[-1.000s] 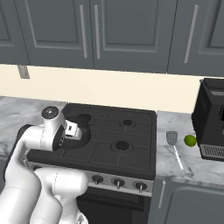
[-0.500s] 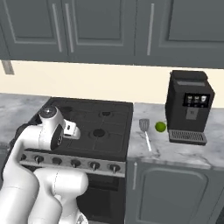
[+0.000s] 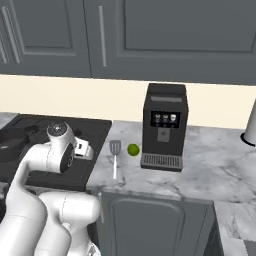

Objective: Put the garlic and lime in the pot. Retrieve the spatula and lightly stir the vegetables in the pot.

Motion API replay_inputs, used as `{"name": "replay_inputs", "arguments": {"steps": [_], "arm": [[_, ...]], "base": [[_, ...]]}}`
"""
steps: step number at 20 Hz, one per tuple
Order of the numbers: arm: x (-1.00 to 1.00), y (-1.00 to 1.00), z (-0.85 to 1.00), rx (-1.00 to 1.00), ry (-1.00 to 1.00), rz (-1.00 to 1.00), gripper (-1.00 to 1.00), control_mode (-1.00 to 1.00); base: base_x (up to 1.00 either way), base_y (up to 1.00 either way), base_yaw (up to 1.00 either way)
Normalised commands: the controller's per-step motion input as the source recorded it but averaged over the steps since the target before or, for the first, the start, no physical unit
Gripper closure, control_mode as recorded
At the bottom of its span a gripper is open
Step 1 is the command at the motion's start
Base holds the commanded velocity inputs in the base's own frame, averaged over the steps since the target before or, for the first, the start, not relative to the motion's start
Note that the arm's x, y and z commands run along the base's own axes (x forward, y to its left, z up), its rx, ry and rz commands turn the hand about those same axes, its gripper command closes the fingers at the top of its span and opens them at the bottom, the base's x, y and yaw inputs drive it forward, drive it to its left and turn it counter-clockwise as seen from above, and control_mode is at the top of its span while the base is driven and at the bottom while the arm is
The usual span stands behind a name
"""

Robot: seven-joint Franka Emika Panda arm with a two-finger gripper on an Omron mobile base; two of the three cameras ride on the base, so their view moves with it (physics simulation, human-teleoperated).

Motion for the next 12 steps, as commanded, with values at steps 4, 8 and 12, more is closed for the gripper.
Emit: {"name": "replay_inputs", "arguments": {"steps": [4,8,12], "arm": [[0.00,0.00,0.00,0.00,0.00,0.00,-1.00,1.00],[0.00,0.00,0.00,0.00,0.00,0.00,-1.00,1.00],[0.00,0.00,0.00,0.00,0.00,0.00,-1.00,1.00]], "base": [[0.83,-0.27,0.00],[0.62,-0.37,-0.07],[0.00,0.00,0.00]]}}
